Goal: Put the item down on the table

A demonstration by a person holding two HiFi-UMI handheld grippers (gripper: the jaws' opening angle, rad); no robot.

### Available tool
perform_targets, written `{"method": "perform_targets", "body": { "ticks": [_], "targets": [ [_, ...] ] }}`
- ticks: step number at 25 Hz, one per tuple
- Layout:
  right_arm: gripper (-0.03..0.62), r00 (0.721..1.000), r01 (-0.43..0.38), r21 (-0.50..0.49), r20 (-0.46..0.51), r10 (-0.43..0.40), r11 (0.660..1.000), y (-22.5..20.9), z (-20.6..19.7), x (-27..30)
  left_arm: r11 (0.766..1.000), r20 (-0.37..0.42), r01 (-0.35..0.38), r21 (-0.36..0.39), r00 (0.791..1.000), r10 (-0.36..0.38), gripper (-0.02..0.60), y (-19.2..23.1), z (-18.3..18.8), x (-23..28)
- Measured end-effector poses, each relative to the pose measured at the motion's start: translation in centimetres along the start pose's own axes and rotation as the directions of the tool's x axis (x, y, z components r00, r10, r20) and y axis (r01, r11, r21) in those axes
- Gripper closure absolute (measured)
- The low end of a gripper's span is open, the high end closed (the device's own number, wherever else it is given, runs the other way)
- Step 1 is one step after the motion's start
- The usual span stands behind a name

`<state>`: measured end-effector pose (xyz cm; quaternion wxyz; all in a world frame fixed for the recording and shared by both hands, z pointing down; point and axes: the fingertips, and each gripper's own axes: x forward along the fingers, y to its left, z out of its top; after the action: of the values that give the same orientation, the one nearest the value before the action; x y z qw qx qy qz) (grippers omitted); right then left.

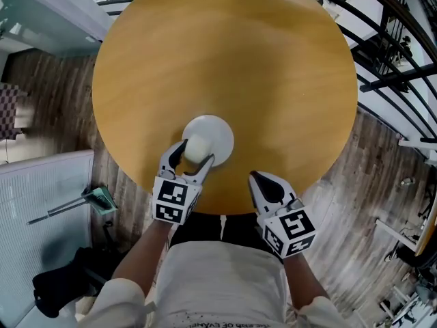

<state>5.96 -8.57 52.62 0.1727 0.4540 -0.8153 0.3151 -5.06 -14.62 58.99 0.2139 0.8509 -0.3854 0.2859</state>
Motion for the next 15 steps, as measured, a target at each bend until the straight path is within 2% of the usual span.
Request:
{"method": "perform_targets", "body": {
  "ticks": [15],
  "targets": [
    [0.569, 1.000, 0.017, 0.053, -0.021, -0.016, 0.998, -1.7, -1.2, 0.4, 1.000, -0.071, -0.006, -0.002, 0.997, 0.006, 0.261, 0.8, -1.4, 4.0]
  ]
}}
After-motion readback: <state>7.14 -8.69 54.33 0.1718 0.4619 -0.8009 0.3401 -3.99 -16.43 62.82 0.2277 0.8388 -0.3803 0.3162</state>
